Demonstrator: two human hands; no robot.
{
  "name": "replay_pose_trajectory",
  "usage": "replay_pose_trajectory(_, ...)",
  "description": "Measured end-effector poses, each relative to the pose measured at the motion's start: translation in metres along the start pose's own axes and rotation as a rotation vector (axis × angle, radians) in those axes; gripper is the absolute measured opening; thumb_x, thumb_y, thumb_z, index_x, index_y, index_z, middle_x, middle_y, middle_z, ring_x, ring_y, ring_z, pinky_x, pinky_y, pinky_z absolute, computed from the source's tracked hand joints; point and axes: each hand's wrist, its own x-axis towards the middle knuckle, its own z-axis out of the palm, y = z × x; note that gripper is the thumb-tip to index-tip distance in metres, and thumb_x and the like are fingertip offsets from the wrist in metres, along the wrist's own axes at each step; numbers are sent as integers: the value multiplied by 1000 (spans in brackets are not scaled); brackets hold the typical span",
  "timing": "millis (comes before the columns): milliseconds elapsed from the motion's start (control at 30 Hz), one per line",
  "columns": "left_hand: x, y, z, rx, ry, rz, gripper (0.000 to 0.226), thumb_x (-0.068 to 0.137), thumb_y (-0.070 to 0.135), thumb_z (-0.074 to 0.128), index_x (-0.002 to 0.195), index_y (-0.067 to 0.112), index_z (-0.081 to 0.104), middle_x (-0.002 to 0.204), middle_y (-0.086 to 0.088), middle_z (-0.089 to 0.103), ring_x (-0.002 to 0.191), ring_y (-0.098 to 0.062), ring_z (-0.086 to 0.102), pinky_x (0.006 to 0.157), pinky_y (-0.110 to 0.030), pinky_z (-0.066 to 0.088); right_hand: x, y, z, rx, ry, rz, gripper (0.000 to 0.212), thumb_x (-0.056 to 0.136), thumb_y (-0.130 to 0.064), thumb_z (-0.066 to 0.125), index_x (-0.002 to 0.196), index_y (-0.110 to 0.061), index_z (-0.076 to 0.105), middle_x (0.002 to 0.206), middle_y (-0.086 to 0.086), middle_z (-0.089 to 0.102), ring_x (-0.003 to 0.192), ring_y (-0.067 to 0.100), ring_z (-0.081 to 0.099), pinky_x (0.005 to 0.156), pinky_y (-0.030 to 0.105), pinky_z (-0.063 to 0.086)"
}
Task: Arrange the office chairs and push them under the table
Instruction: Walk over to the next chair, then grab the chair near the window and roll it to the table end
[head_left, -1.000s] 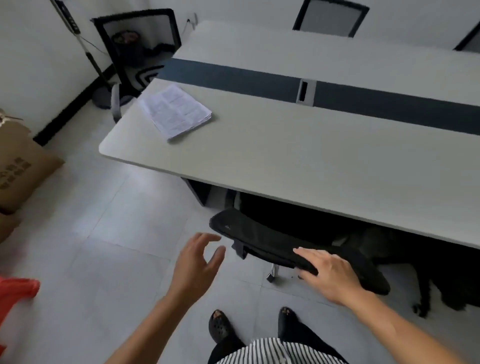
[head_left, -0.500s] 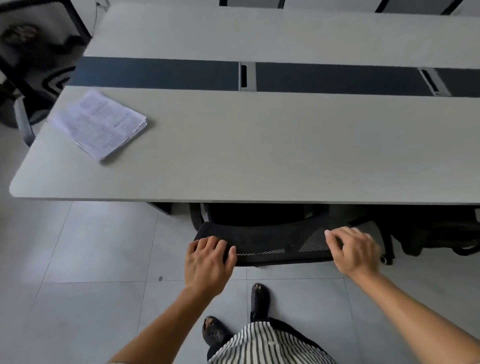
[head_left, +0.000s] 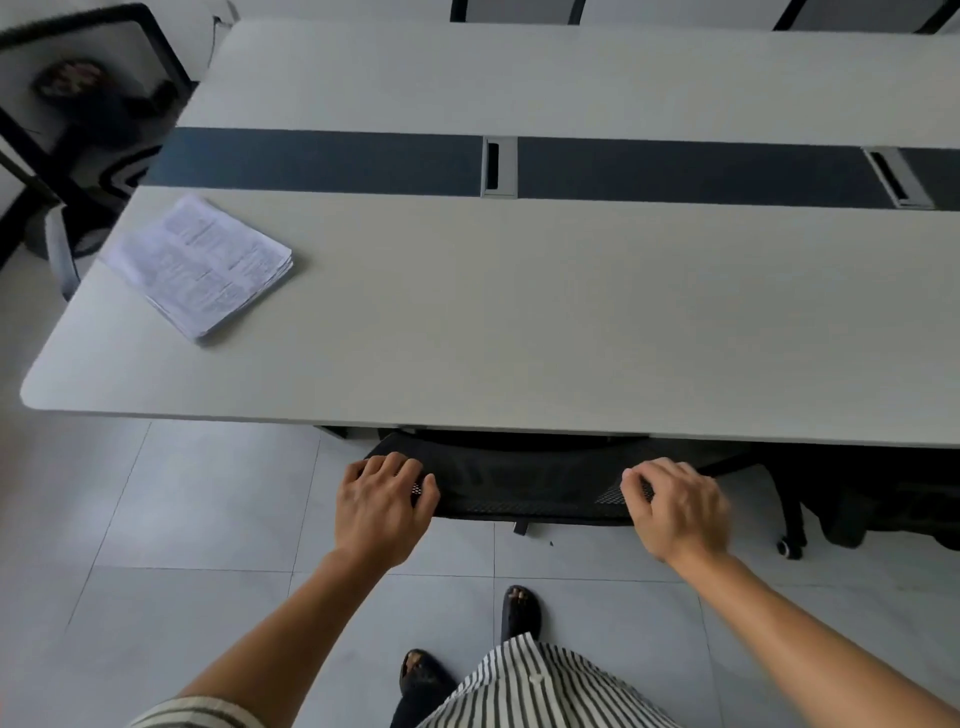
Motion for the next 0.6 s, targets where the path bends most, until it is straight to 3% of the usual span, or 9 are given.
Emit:
replay_pose_trajectory(100, 1, -8, -11, -177, -36, -70, 31, 85, 42, 45, 95, 21, 66, 96, 4, 67, 93, -21, 61, 87, -32, 40, 9, -18, -10, 102, -154, 50, 20, 88, -35, 54, 83, -24, 70, 87, -4, 72, 84, 24, 64, 69, 32, 43)
replay_pose_trajectory(200, -12, -22, -35, -421, -9, -150, 26, 85, 33, 57, 107, 20, 63, 105, 4, 64, 97, -19, 58, 85, -28, 41, 19, -72, -26, 349, -306, 24, 15, 87, -37, 58, 92, -29, 69, 89, -13, 71, 82, 9, 63, 71, 27, 46)
replay_pose_trajectory(267, -34, -40, -59, -584, 50, -210, 20, 86, 30, 59, 103, 22, 63, 95, 7, 67, 88, -12, 62, 76, -26, 48, 21, -124, -35, 539, -352, -39, 12, 87, -34, 60, 90, -29, 71, 86, -16, 71, 80, 2, 64, 75, 26, 51)
replay_pose_trajectory(367, -83, -86, -92, -886, 59, -372, 14, 86, 27, 61, 99, 22, 66, 86, 8, 69, 79, -5, 64, 67, -22, 53, 10, -205, -36, 768, -445, -109, 11, 87, -28, 63, 89, -23, 73, 83, -8, 73, 82, 8, 68, 78, 26, 53)
replay_pose_trajectory(467, -145, -150, -115, -1064, 92, -531, 11, 86, 24, 63, 96, 21, 67, 83, -3, 72, 80, -14, 68, 72, -27, 55, -12, -279, -28, 893, -545, -159, 8, 87, -23, 65, 87, -23, 73, 83, 2, 74, 81, 19, 71, 76, 30, 57)
replay_pose_trajectory(600, -231, -236, -137, -1202, 236, -772, 10, 86, 14, 62, 91, 15, 69, 83, -9, 75, 79, -22, 71, 73, -39, 53, -50, -360, -14, 934, -632, -204, 7, 86, -21, 66, 86, -22, 73, 79, 4, 75, 77, 14, 71, 72, 27, 54)
